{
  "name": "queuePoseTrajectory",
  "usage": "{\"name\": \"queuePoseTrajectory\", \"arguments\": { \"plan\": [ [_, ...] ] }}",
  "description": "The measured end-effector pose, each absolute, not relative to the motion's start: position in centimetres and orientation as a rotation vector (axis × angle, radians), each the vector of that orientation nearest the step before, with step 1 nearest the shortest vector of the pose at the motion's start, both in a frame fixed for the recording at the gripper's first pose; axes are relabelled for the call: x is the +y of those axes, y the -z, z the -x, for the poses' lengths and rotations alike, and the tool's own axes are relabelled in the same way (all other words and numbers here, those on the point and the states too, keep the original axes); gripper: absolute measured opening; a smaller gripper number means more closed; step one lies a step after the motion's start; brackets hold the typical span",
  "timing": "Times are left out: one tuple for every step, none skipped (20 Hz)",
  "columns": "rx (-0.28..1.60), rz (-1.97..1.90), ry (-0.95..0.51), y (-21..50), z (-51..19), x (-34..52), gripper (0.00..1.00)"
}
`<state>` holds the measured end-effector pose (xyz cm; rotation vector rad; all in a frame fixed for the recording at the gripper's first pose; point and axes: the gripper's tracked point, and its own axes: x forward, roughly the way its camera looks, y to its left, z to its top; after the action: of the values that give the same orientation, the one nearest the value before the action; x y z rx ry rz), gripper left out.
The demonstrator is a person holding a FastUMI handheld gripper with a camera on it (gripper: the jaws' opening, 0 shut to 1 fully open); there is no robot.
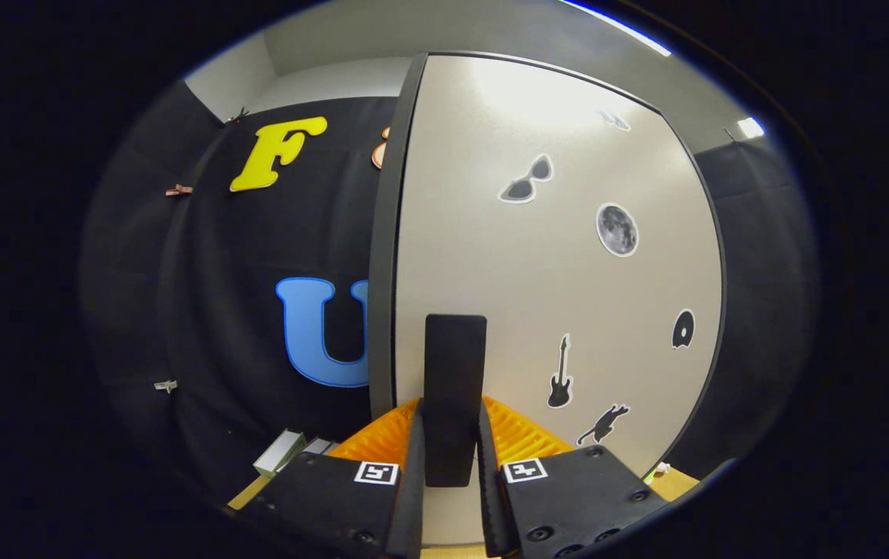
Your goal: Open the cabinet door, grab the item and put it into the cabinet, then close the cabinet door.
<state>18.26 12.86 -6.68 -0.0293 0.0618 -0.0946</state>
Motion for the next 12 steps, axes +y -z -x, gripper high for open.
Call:
{"name": "queuePoseTrajectory", "arguments": {
  "plan": [
    [0.057,0.035,0.100,6.6,-18.4,12.9,0.34],
    [0.059,0.040,0.110,6.6,-18.6,12.7,0.34],
    [0.062,0.048,0.118,6.6,-18.4,12.8,0.23],
    [0.077,0.057,0.120,6.8,-18.4,12.8,0.23],
    [0.086,0.051,0.129,6.7,-18.1,12.7,0.23],
    [0.082,0.054,0.132,6.6,-18.2,12.8,0.09],
    [0.089,0.062,0.128,6.7,-18.1,12.7,0.09],
    [0.086,0.053,0.122,6.7,-17.9,12.8,0.09],
    [0.087,0.044,0.112,6.6,-17.6,12.8,0.09],
    [0.086,0.038,0.097,6.5,-17.1,12.9,0.08],
    [0.089,0.037,0.082,6.3,-16.5,12.9,0.09],
    [0.087,0.038,0.067,6.0,-15.8,12.9,0.09]
  ]
}}
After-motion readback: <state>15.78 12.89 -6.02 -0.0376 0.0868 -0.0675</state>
